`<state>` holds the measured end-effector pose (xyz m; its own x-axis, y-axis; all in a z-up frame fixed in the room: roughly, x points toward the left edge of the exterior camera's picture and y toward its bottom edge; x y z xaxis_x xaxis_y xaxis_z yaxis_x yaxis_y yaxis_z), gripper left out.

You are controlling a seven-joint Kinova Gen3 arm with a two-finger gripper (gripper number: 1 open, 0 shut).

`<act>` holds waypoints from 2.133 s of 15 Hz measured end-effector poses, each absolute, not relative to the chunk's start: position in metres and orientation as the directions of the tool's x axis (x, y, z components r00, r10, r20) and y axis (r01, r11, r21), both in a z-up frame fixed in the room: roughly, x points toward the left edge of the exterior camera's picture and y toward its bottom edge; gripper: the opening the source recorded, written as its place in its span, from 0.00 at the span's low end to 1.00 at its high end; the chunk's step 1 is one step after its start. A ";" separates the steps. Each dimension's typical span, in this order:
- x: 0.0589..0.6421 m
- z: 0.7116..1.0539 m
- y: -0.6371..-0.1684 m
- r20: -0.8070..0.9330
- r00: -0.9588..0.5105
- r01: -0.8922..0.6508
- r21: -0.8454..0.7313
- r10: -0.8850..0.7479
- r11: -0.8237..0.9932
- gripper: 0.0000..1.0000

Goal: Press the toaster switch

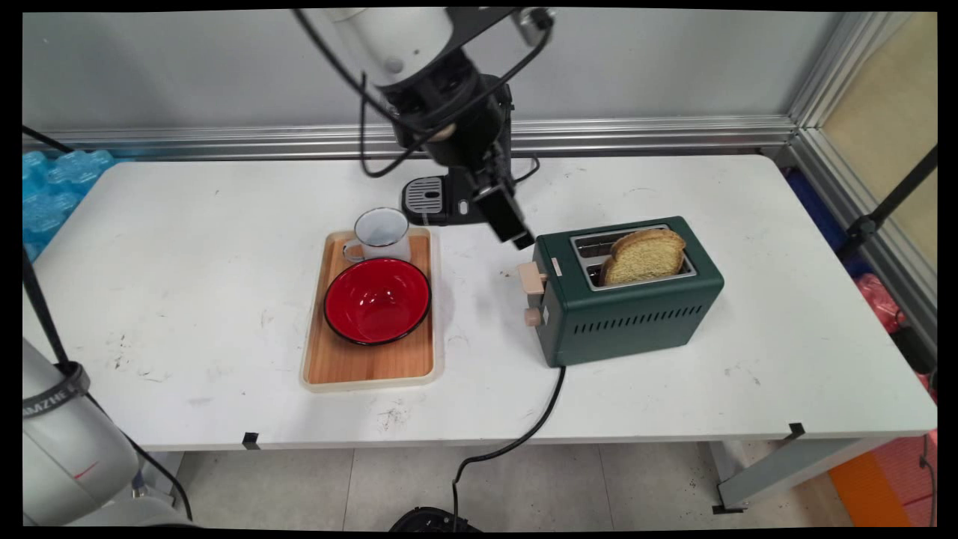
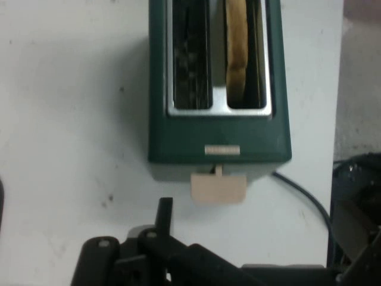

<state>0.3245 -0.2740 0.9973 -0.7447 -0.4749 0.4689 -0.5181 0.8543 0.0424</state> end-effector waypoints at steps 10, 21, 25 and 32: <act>0.333 0.961 -0.258 0.452 -0.753 -0.530 0.016 -0.479 0.848 1.00; 0.312 0.914 -0.266 0.491 -0.746 -0.519 -0.006 -0.449 0.855 0.00; 0.307 0.902 -0.270 0.497 -0.744 -0.519 -0.010 -0.447 0.855 0.00; 0.300 0.882 -0.277 0.497 -0.745 -0.522 -0.018 -0.445 0.853 0.00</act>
